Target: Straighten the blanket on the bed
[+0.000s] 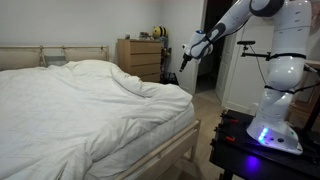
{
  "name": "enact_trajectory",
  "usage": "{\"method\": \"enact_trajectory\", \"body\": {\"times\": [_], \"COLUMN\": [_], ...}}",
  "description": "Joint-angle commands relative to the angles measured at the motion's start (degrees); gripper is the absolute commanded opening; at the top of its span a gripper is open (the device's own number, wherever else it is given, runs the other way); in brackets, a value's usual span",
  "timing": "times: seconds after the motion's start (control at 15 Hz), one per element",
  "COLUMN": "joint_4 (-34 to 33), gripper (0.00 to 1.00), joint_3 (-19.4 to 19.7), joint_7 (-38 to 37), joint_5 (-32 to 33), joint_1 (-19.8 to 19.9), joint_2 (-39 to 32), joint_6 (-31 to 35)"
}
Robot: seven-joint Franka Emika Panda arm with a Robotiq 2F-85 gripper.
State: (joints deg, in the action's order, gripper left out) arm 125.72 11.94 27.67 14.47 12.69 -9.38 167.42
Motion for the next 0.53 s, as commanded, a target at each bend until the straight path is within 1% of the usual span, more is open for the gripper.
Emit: {"method": "enact_trajectory", "body": {"times": [0.0, 0.27, 0.47], "joint_4": [-3.8, -9.2, -13.1], "gripper": [1.0, 1.0, 1.0], "joint_3": [2.2, 7.0, 12.4], "joint_7": [-11.9, -28.1, -41.0], "joint_5": [2.8, 2.1, 1.7], "joint_1": [-3.9, -11.7, -18.9], "joint_2": [-6.0, -12.6, -17.9], "joint_6": [4.6, 3.3, 3.8]}}
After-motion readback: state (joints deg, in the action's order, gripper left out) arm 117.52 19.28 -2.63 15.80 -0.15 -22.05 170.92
